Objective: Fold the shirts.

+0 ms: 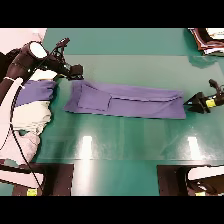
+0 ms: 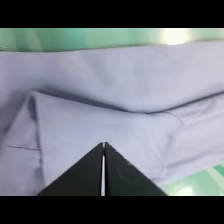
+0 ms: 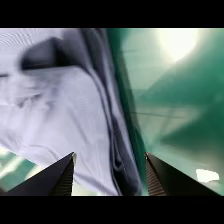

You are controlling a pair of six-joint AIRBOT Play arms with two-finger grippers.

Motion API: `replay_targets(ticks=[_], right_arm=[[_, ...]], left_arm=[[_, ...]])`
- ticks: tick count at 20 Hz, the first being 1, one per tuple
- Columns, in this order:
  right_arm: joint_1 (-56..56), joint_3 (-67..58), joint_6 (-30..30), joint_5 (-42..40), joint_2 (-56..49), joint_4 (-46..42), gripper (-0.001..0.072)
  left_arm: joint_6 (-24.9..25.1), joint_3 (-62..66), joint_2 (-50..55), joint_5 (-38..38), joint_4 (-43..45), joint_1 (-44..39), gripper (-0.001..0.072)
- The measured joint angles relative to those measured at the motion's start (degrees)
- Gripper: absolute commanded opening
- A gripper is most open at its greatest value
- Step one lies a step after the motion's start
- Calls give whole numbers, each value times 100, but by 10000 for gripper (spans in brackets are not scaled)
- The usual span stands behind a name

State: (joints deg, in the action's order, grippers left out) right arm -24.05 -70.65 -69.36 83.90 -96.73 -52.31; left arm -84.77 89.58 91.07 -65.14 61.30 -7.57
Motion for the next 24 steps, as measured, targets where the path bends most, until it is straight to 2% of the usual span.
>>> replay_targets(ticks=[2,3,4,5,6,12,18,24], right_arm=[[-20,216,155,-81,-111,448,428],[11,269,208,-131,-166,573,426],[68,286,256,-170,-210,664,342],[146,284,299,-238,-249,719,111],[223,258,350,-328,-284,680,14],[671,-354,608,-138,109,831,13],[1587,-1794,55,138,955,911,13],[2876,-3158,-463,9,1158,925,12]], left_arm=[[15,4,7,-22,-94,-61,26],[20,7,17,-17,-133,-120,25],[22,7,42,2,-162,-208,25],[20,11,85,46,-186,-306,25],[4,13,157,107,-197,-435,25],[-66,271,879,632,-498,-1368,25],[-90,1189,1956,708,-728,-2142,25],[-173,1552,2468,772,-935,-2424,25]])
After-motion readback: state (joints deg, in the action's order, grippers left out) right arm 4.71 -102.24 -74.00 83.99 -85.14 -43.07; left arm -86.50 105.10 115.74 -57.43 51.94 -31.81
